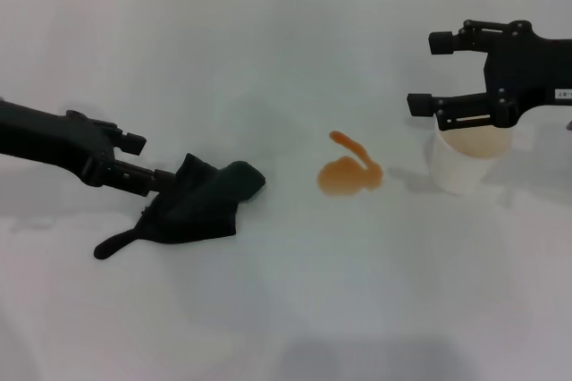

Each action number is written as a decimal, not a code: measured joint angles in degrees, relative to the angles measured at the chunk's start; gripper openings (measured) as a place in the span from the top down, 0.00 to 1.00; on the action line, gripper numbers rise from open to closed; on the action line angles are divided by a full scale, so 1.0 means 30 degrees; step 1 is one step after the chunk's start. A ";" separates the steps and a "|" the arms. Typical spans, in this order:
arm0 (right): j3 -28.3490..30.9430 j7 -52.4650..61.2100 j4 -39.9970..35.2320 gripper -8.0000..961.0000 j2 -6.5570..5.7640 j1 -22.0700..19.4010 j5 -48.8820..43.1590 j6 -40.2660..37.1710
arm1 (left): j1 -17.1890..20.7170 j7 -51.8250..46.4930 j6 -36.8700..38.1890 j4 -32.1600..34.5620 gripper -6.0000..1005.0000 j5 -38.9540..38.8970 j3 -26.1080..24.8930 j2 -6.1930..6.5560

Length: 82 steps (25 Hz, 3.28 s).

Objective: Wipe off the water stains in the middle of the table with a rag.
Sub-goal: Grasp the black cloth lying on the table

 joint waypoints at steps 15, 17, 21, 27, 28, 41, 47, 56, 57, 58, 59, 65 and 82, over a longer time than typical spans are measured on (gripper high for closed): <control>-0.0193 -0.0172 0.0034 0.09 -0.0001 -0.0205 0.0509 0.0025 | -0.1415 0.0359 -0.2994 -0.0926 0.14 0.0812 0.3526 -0.0910; -0.0193 -0.0175 0.0030 0.09 0.0000 -0.0200 0.0509 0.0025 | -0.1449 0.0377 -0.3373 -0.1106 0.14 0.0848 0.4019 -0.1016; -0.0191 -0.0177 0.0020 0.09 -0.0001 -0.0238 0.0509 0.0023 | -0.1501 0.0429 -0.3621 -0.1379 0.14 0.0856 0.4288 -0.1091; -0.0107 -0.0196 0.0004 0.09 -0.0001 -0.0355 0.0505 0.0018 | -0.1473 0.0613 -0.4010 -0.1762 0.14 0.0858 0.4353 -0.1221; -0.0102 -0.0197 0.0002 0.09 -0.0001 -0.0367 0.0504 0.0019 | -0.1475 0.0637 -0.4049 -0.1838 0.14 0.0858 0.4357 -0.1230; -0.0014 -0.0207 0.0077 0.09 0.0000 -0.0597 0.0495 0.0019 | -0.0990 0.0794 -0.4444 -0.1925 0.14 0.0882 0.4375 -0.1383; -0.0015 -0.0207 0.0089 0.09 -0.0001 -0.0654 0.0505 0.0050 | -0.0781 0.0798 -0.4493 -0.1926 0.14 0.0891 0.4372 -0.1342; 0.0007 -0.0265 0.0223 0.09 0.0000 -0.0664 0.0538 0.0205 | -0.0835 0.0885 -0.4677 -0.1927 0.14 0.1060 0.4404 -0.1434; 0.0010 -0.0301 0.0229 0.09 -0.0001 -0.0664 0.0541 0.0232 | -0.0842 0.0884 -0.4700 -0.1927 0.15 0.1061 0.4404 -0.1442; 0.0013 -0.0336 0.0234 0.09 -0.0001 -0.0663 0.0542 0.0254 | -0.0851 0.0883 -0.4721 -0.1926 0.15 0.1060 0.4403 -0.1450; 0.0014 -0.0370 0.0235 0.09 -0.0001 -0.0663 0.0545 0.0256 | -0.0859 0.0882 -0.4743 -0.1927 0.15 0.1051 0.4404 -0.1457; 0.0016 -0.0402 0.0211 0.09 -0.0001 -0.0662 0.0560 0.0315 | -0.0884 0.0879 -0.5008 -0.2035 0.32 0.1000 0.4403 -0.1488; 0.0015 -0.0440 0.0127 0.09 -0.0001 -0.0662 0.0733 0.0506 | -0.1083 0.1199 -0.5915 -0.2952 0.47 0.0721 0.4341 -0.1496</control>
